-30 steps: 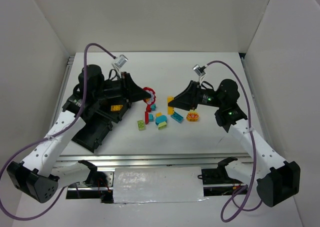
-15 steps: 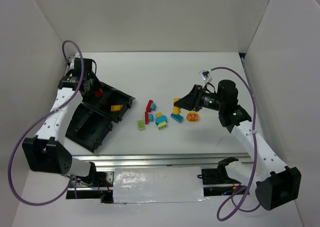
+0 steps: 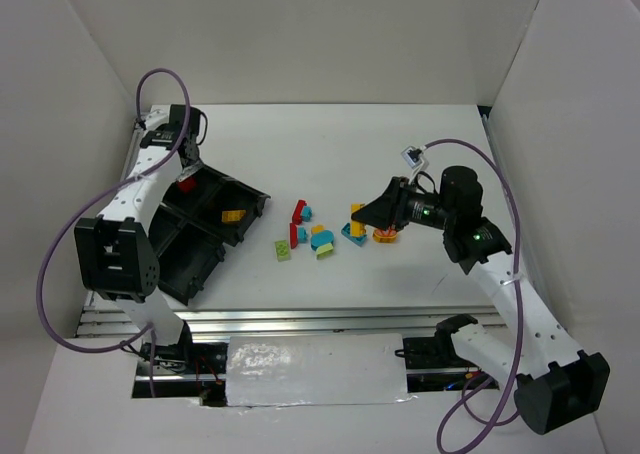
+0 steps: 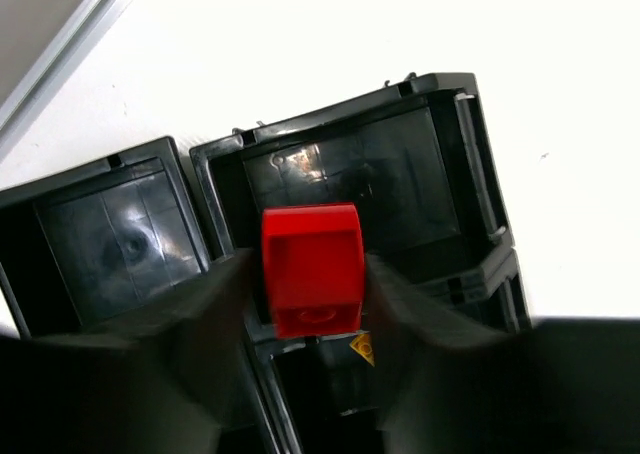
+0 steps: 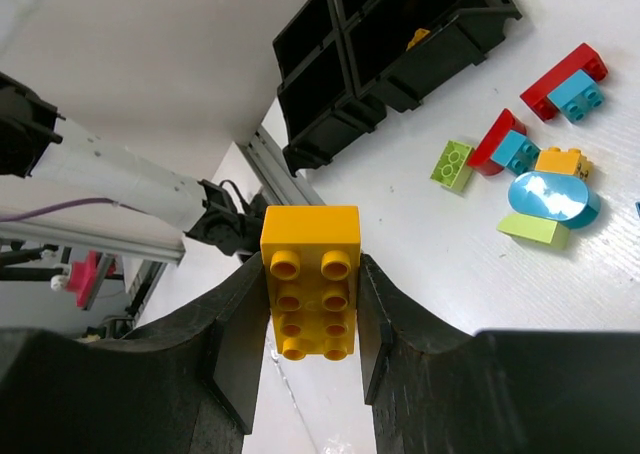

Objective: Sort the legos into containers by color

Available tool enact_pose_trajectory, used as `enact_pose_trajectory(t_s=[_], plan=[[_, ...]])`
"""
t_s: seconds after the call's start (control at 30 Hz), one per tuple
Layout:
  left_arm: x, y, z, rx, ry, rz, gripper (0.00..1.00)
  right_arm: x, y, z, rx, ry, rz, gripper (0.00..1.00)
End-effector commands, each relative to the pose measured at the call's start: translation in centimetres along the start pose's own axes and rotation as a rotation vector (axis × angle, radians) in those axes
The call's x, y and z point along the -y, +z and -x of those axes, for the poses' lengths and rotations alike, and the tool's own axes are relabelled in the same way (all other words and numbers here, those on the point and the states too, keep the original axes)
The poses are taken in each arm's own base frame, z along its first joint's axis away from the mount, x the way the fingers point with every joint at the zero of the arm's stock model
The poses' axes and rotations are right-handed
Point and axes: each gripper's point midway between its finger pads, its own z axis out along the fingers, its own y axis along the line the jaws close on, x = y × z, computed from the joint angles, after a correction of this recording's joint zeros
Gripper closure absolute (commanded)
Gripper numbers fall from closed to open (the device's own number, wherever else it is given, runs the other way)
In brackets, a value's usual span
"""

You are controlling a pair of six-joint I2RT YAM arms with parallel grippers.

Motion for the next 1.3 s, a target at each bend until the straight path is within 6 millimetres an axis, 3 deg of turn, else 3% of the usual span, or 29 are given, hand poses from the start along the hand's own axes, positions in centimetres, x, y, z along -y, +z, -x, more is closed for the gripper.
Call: enact_pose_trajectory(t_s=[0.0, 0.17, 0.27, 0.37, 0.4, 0.43, 0.47, 0.5, 0.53, 0.6, 0.67, 0.7, 0.77, 0.8, 0.83, 0.87, 0.9, 0.93, 0.97, 1.03, 1.1, 1.13, 1.17, 1.2, 1.23, 1.27], plan=[[0.0, 0.4, 1.3, 0.032, -0.038, 0.027, 0.35, -0.4, 0.0, -0.2, -0.016, -0.031, 0.013, 1.00], [-0.2, 0.4, 1.3, 0.036, -0.055, 0.031, 0.19, -0.4, 0.6, 0.4, -0.025, -0.025, 0.022, 1.00], [-0.1, -0.5, 2.3, 0.043, -0.071, 0.020, 0.08, -0.3, 1.5, 0.8, -0.030, -0.008, 0.009, 1.00], [-0.2, -3.3, 4.0, 0.066, -0.102, -0.038, 0.01, -0.3, 4.0, 1.0, -0.041, 0.009, -0.066, 1.00], [-0.5, -4.0, 4.1, 0.057, -0.099, -0.045, 0.01, 0.6, 5.9, 0.1, -0.066, 0.030, -0.129, 1.00], [-0.4, -5.1, 4.5, 0.054, -0.109, -0.075, 0.01, 0.2, 6.8, 0.7, -0.053, 0.033, -0.147, 1.00], [-0.8, -6.7, 4.9, 0.062, -0.124, -0.107, 0.00, 1.8, 8.5, 0.5, -0.052, 0.098, -0.220, 1.00], [-1.0, -7.5, 4.8, 0.050, -0.115, -0.131, 0.00, 1.4, 9.7, 0.0, -0.058, 0.122, -0.217, 1.00], [-1.1, -8.2, 4.4, 0.040, -0.106, -0.159, 0.01, 1.1, 10.7, 0.2, -0.049, 0.151, -0.220, 1.00], [-0.5, -11.3, 3.7, 0.005, -0.069, -0.322, 0.01, 1.8, 13.5, -0.5, -0.036, 0.263, -0.268, 1.00], [-1.0, -14.1, 1.8, -0.041, -0.060, -0.438, 0.01, 1.8, 16.2, -0.7, -0.014, 0.334, -0.281, 1.00], [-1.9, -15.5, 0.8, -0.032, -0.068, -0.490, 0.01, 0.6, 17.4, -0.3, 0.001, 0.347, -0.268, 1.00], [-2.8, -17.3, -0.3, -0.039, -0.074, -0.556, 0.00, 0.7, 20.0, -0.8, 0.005, 0.366, -0.268, 1.00], [-3.4, -17.5, -1.3, -0.051, -0.070, -0.564, 0.01, -0.1, 21.0, -0.2, 0.023, 0.368, -0.246, 1.00], [-4.6, -19.1, -1.4, -0.020, -0.083, -0.595, 0.00, -0.9, 22.0, -0.4, 0.029, 0.378, -0.227, 1.00], [-5.2, -19.8, -1.7, -0.009, -0.091, -0.605, 0.01, 0.1, 23.4, -1.2, 0.022, 0.387, -0.254, 1.00], [-6.1, -20.5, -2.3, 0.005, -0.095, -0.624, 0.01, -0.5, 24.4, -0.2, 0.054, 0.403, -0.250, 1.00], [-6.4, -20.7, -2.8, 0.007, -0.093, -0.637, 0.01, 0.4, 25.9, -1.6, 0.032, 0.410, -0.276, 1.00], [-6.9, -21.0, -3.5, 0.009, -0.081, -0.654, 0.01, -0.3, 26.8, -0.7, 0.051, 0.409, -0.258, 1.00], [-7.4, -20.8, -4.7, -0.015, -0.064, -0.650, 0.01, 0.4, 28.9, -1.9, 0.038, 0.410, -0.271, 1.00], [-7.9, -20.7, -5.5, -0.036, -0.041, -0.640, 0.00, -0.5, 30.4, -0.7, 0.054, 0.399, -0.240, 1.00], [-8.4, -20.7, -6.1, -0.051, -0.026, -0.627, 0.00, 0.7, 31.6, -2.1, 0.017, 0.398, -0.266, 1.00], [-8.7, -20.8, -6.0, -0.046, -0.021, -0.622, 0.01, -0.6, 32.4, -0.8, 0.032, 0.393, -0.238, 0.99], [-9.0, -21.1, -6.0, -0.035, -0.016, -0.625, 0.00, -0.4, 33.0, -0.8, 0.024, 0.383, -0.241, 0.97], [-9.2, -21.2, -6.0, -0.029, -0.009, -0.620, 0.00, 1.0, 33.8, -2.1, -0.006, 0.385, -0.283, 0.89], [-9.5, -21.6, -5.7, -0.013, -0.003, -0.613, 0.00, 0.4, 34.3, -1.1, 0.009, 0.380, -0.267, 0.84]])
